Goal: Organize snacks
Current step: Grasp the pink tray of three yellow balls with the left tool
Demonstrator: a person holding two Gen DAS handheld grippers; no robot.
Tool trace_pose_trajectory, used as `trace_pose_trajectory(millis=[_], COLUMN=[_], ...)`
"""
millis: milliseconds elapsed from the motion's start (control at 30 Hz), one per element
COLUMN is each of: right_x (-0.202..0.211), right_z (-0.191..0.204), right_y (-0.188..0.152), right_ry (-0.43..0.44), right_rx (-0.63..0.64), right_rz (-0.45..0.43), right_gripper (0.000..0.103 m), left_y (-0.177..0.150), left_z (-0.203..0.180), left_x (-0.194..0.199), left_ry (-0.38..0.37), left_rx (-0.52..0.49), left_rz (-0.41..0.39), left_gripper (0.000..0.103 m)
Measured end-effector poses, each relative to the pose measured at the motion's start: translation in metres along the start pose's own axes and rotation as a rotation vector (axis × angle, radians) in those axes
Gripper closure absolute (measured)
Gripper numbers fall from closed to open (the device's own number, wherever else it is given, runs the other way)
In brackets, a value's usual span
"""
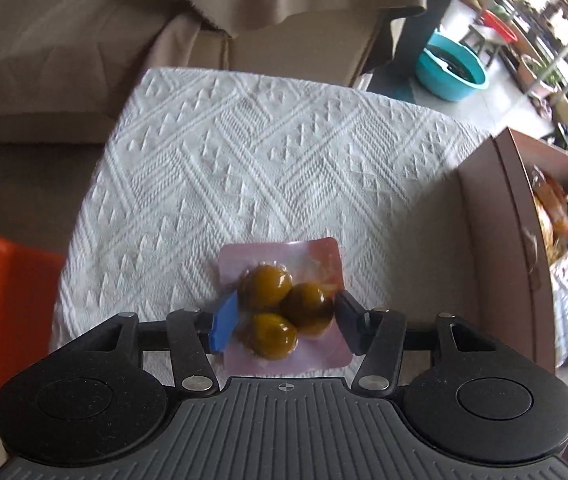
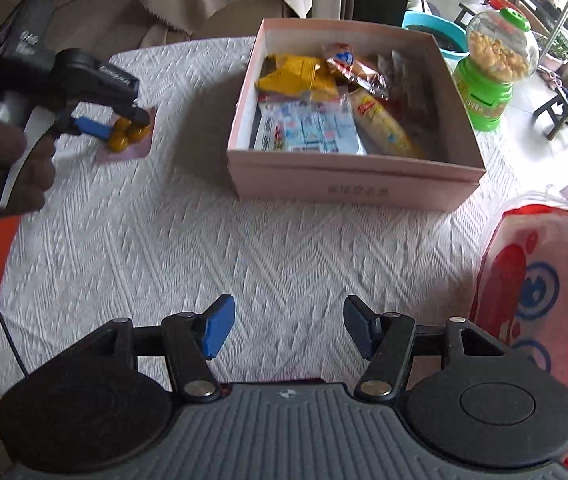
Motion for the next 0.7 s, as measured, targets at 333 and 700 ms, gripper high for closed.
trace_pose_trajectory(millis=[333,700], right_x=[0.019,0.007], right_z=[-0.012,0.013], right_y=[-0.046,-0.094], right_ry=[0.033,0.127], right_rx=[0.008,0.096], right_rz=[0.053,0.135], right_gripper=[0.042,0.042], left_y=[-0.042,-0.196], left_z=[-0.009,-0.040], left_x=[0.026,0.095], left_ry=[-0.064,-0.085], left_rx=[0.024,0.101], left_rz=[0.035,0.194], left_gripper=[0.046,0.046])
Point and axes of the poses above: each gripper's, at about its wrist camera, not at the fingertips, and x roughly against the way its jaws point, z to its left, y to its top, the point moved 9 cm from there along -x, roughly the way its jaws point, and after that the axes turned 6 degrees about -z, right-handed, at the moved point
